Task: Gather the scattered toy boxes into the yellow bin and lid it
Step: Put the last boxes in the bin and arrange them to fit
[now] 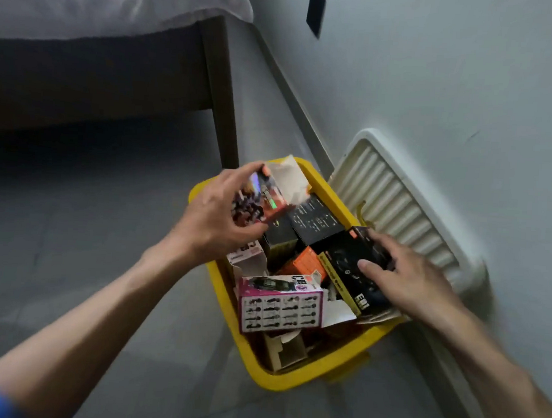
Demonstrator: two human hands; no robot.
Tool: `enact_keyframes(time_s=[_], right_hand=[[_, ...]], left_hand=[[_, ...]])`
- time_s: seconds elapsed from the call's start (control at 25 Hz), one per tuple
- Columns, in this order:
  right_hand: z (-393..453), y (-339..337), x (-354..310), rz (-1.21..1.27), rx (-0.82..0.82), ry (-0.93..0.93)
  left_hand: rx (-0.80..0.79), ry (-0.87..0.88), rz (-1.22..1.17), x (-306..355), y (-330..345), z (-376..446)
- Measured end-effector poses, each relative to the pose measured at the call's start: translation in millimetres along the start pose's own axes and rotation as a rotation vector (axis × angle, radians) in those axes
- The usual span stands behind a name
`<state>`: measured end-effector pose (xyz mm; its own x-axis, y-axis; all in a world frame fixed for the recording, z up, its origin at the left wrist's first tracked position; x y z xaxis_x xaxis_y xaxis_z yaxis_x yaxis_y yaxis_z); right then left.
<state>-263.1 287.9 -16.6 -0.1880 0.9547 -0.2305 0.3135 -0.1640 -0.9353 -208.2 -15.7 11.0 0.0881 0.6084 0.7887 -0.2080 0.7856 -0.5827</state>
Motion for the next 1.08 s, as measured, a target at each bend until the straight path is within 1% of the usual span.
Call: enact_keyframes(time_s=[0.04,0.08,0.2,0.36,0.44,0.52,0.6,0.64,0.72,0.84,0.92,0.96,1.0,1.08], right_hand=[[-4.7,5.8,-3.4,-0.053,0.059,-0.007],[-7.7,10.4,-7.0,-0.087,0.108,-0.014],[-6.6,13.7,-15.3,-0.196,0.187,-0.051],[1.6,16.1,-18.8,-0.271,0.138,-0.156],[6.6,21.5,-24.6,-0.417,0.154,-0.185],[11.6,34.8,-35.4,-0.601,0.174,-0.189],[15.0,46.1,-44.2,-0.692,0.194,-0.184],[16.1,47.7,-45.2,-0.695,0.194,-0.181],[15.5,42.3,-46.2,-0.59,0.21,-0.186],[6.4,28.3,-45.5,-0.45,0.361,-0.243],[5.6,16.8,-34.2,-0.338,0.415,-0.224],[5.7,11.4,-26.3,-0.288,0.385,-0.21],[5.4,8.1,-19.3,-0.243,0.312,-0.213],[5.6,10.3,-15.3,-0.225,0.114,-0.262]], left_hand=[[-0.069,0.037,0.058,4.9,10.5,-0.7],[-0.114,0.038,0.091,5.9,18.2,-1.2],[-0.117,-0.041,0.128,-2.3,26.6,0.8],[-0.061,-0.163,0.079,-18.9,26.3,1.9],[-0.065,-0.211,0.047,-25.4,26.1,1.6],[-0.077,-0.212,0.05,-29.3,27.7,0.6],[-0.073,-0.201,0.062,-31.0,27.2,-2.1],[-0.072,-0.194,0.065,-31.2,27.2,-3.4],[-0.07,-0.185,0.06,-32.3,25.5,-5.7],[-0.055,-0.179,0.031,-31.3,25.0,-8.0],[-0.033,-0.173,0.011,-27.7,25.4,-8.9],[-0.016,-0.166,-0.005,-26.4,24.8,-9.3],[0.002,-0.151,-0.024,-24.2,24.3,-10.4],[0.007,-0.118,-0.07,-14.1,24.8,-12.6]])
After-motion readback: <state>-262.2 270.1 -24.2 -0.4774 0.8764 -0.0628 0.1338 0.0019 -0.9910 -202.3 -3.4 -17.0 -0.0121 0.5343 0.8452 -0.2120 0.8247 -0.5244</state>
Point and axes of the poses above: each hand's wrist, its own z-axis towards the middle knuckle, its own y-axis out of the palm, x = y × z, the point moved 2 cm from there along z, towards the middle knuckle, and after that the axes turned 13 degrees about -z, right-handed, at the moved point
